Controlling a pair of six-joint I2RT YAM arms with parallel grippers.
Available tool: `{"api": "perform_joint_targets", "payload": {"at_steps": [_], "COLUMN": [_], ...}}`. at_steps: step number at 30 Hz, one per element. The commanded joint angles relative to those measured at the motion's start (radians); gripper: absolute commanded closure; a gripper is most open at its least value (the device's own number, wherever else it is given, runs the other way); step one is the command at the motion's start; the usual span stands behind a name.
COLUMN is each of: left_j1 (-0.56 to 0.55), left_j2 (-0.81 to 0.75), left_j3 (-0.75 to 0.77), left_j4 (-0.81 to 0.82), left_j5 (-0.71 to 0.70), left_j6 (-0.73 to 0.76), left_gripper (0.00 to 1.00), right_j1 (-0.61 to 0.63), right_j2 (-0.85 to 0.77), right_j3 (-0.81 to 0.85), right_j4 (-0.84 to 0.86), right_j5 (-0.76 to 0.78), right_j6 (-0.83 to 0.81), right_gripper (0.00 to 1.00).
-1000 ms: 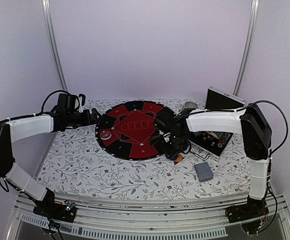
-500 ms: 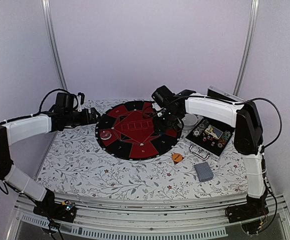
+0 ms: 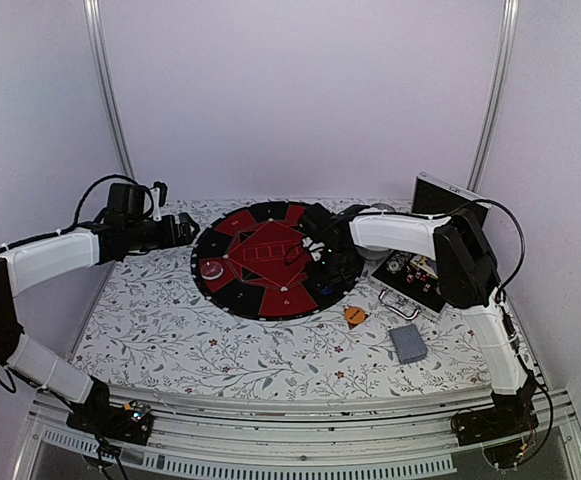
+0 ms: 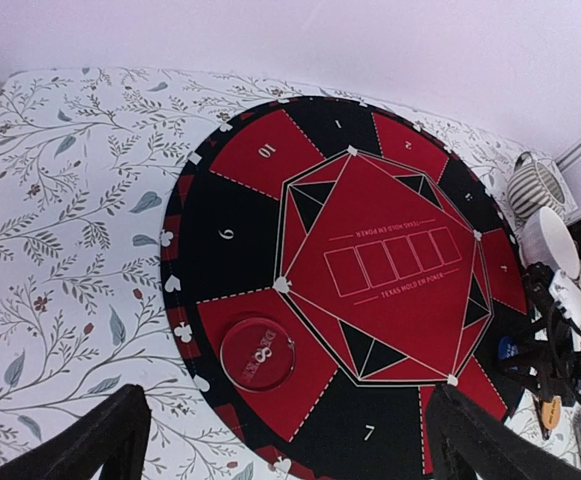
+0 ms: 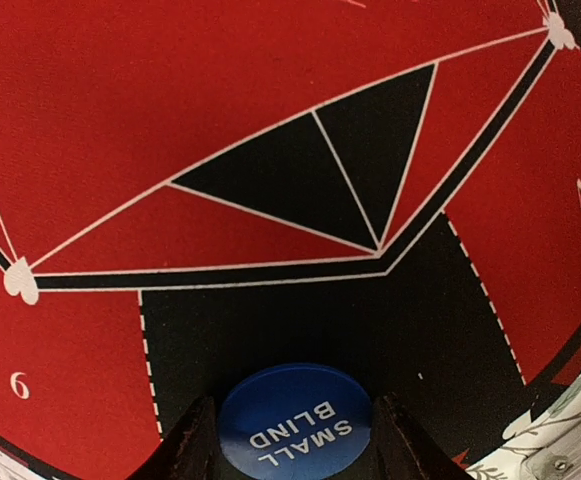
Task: Distribute texas hold em gaming equipment
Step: Place the small blind button at position5.
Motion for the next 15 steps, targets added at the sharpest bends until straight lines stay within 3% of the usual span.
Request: {"api": "perform_joint_targets", "payload": {"at_steps": [1, 7, 12, 15], "left_j1": [-0.001, 0.0, 0.0, 0.001], "left_j2": [-0.011, -0.013, -0.021, -0.024], "left_j3": [0.006, 0.006, 0.005, 0.001], "left_j4": [-0.015, -0.017, -0.02, -0.021], "left_j5": [-0.005, -0.005, -0.008, -0.007], "left_j6": [0.017, 0.019, 0.017, 0.015], "left_gripper": [0.02, 0.02, 0.02, 0.02], "right_j1": [0.0, 0.002, 0.002, 0.002], "right_j2": [0.026, 0.031, 0.019, -0.011], "right_j3": [0.024, 0.024, 0.026, 0.031], "right_j4": [-0.033, -0.036, -0.037, -0.031], "right_j5": [-0.003, 0.004, -0.013, -0.03], "right_j6": [0.014, 0.013, 0.014, 0.013], "right_gripper": [0.62, 0.61, 0.45, 0.4]}}
